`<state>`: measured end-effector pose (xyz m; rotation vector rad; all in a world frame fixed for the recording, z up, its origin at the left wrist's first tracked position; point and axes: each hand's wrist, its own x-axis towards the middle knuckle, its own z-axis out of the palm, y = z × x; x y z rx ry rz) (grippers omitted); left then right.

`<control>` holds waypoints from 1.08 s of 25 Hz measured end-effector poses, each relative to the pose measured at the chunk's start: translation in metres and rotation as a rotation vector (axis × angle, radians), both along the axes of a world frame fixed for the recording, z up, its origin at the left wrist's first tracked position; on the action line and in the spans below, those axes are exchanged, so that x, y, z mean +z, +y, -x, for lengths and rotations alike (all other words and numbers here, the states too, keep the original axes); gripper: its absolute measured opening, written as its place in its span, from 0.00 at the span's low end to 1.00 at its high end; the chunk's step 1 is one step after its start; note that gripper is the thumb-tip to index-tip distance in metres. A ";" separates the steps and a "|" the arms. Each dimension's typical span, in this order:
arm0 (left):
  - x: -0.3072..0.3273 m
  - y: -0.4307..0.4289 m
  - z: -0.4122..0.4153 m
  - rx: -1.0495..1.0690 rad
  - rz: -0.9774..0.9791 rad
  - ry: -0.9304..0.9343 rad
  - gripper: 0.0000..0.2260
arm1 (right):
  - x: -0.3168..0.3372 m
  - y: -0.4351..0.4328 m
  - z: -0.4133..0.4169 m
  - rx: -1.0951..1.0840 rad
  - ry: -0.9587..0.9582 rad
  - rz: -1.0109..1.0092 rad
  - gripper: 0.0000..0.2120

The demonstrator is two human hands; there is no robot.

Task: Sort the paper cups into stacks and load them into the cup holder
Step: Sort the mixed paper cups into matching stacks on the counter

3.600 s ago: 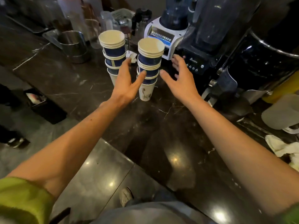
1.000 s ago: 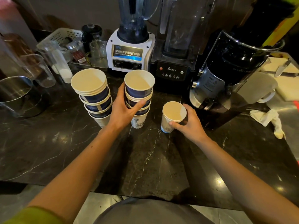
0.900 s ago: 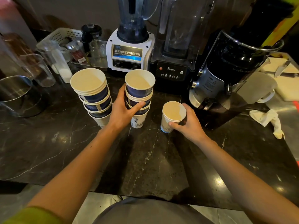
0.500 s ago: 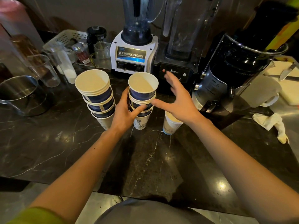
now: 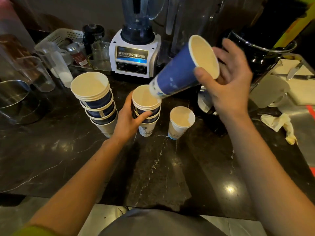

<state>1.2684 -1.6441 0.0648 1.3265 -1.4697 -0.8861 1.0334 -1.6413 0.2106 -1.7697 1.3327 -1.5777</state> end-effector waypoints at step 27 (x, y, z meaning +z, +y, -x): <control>-0.009 -0.002 0.009 -0.041 -0.072 0.085 0.41 | -0.138 0.055 0.097 -0.191 0.392 -0.549 0.46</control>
